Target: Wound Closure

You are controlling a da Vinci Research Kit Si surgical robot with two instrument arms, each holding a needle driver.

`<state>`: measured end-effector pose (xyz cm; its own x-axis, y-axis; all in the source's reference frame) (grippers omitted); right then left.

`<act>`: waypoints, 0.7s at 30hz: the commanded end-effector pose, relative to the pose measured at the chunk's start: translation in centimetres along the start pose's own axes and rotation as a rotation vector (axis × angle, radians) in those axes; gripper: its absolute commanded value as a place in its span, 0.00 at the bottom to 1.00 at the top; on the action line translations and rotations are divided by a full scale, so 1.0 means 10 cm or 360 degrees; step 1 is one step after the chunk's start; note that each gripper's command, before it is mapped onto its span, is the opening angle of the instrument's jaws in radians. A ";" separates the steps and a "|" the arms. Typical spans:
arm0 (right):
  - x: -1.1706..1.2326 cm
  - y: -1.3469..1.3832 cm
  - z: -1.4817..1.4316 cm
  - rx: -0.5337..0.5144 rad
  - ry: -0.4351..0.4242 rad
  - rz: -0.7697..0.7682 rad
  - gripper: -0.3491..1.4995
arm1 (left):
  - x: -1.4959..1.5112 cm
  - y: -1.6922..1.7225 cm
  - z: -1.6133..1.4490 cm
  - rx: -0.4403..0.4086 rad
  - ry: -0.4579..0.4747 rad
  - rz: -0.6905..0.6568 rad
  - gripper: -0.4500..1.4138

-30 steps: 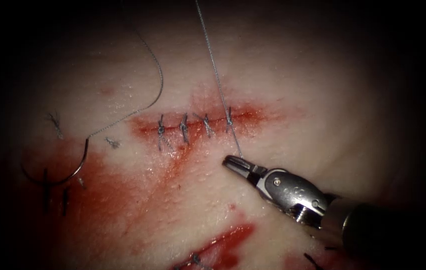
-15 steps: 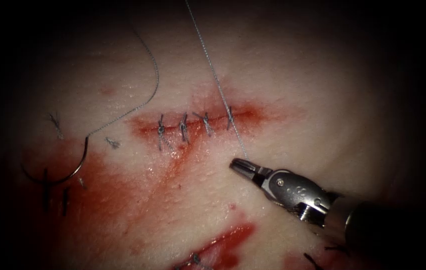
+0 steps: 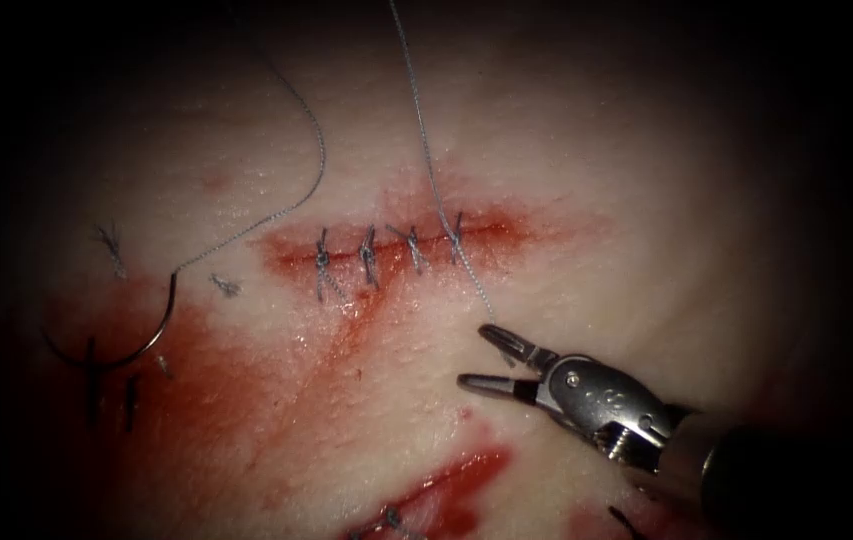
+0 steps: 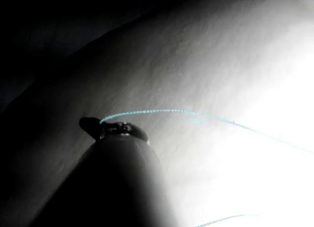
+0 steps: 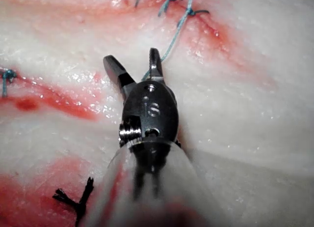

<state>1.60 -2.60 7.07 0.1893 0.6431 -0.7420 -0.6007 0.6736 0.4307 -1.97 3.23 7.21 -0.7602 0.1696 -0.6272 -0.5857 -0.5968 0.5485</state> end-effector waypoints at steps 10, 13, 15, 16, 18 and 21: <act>0.064 0.024 0.018 -0.0130 0.0003 0.0369 0.87 | 0.069 0.004 -0.053 -0.0015 0.0053 -0.0033 0.00; 0.071 0.036 0.029 -0.0161 -0.0008 0.0382 0.90 | 0.073 0.006 -0.061 -0.0013 0.0058 -0.0033 0.00; 0.074 0.048 0.044 -0.0198 -0.0015 0.0389 0.97 | 0.077 0.006 -0.068 -0.0012 0.0068 -0.0035 0.00; 0.074 0.052 0.049 -0.0208 -0.0023 0.0399 0.98 | 0.079 0.006 -0.071 -0.0008 0.0068 -0.0036 0.00; 0.073 0.057 0.060 -0.0220 -0.0032 0.0379 0.98 | 0.083 0.006 -0.076 -0.0001 0.0077 -0.0039 0.00; 0.070 0.061 0.072 -0.0230 -0.0033 0.0319 0.99 | 0.087 0.006 -0.081 -0.0002 0.0080 -0.0040 0.00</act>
<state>1.84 -1.53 7.14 0.0801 0.7676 -0.6359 -0.7347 0.4766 0.4828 -2.40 2.58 6.21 -0.7303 0.1468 -0.6672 -0.6040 -0.5951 0.5302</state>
